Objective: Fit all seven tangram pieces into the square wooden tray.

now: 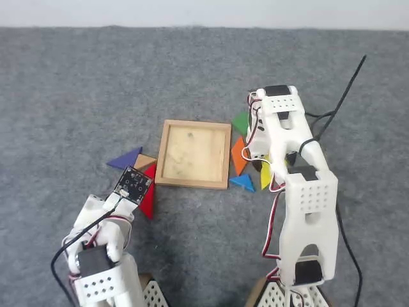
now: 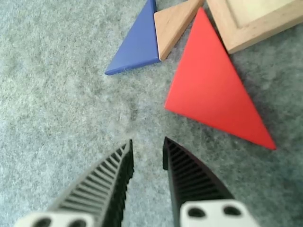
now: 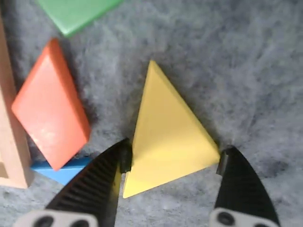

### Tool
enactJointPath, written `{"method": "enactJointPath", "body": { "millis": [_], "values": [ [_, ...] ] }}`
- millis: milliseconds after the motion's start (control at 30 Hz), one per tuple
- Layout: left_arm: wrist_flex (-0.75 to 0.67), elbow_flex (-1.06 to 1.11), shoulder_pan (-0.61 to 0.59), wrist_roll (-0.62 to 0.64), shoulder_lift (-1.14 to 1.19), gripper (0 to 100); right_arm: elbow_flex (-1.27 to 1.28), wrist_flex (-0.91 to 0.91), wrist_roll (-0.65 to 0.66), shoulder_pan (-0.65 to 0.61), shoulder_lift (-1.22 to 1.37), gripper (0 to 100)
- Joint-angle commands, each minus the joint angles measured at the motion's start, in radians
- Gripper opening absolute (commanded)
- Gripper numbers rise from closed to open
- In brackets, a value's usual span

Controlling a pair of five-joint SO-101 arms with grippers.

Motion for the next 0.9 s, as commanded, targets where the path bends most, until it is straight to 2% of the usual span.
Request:
{"method": "enactJointPath", "body": {
  "millis": [0, 567, 667, 867],
  "values": [
    [-0.002, -0.013, -0.008, -0.006, -0.018, 11, -0.026, 0.033, -0.017, -0.008, -0.021, 20.9],
    [-0.002, -0.013, -0.008, -0.006, -0.018, 11, -0.028, 0.162, -0.034, -0.019, -0.354, 20.8],
    [-0.002, -0.013, -0.008, -0.006, -0.018, 11, 0.025, 0.142, -0.038, -0.021, -0.332, 21.3],
    [0.0, -0.013, -0.008, -0.006, -0.018, 11, 0.166, -0.056, -0.055, -0.053, -0.219, 21.4]
  ]
}}
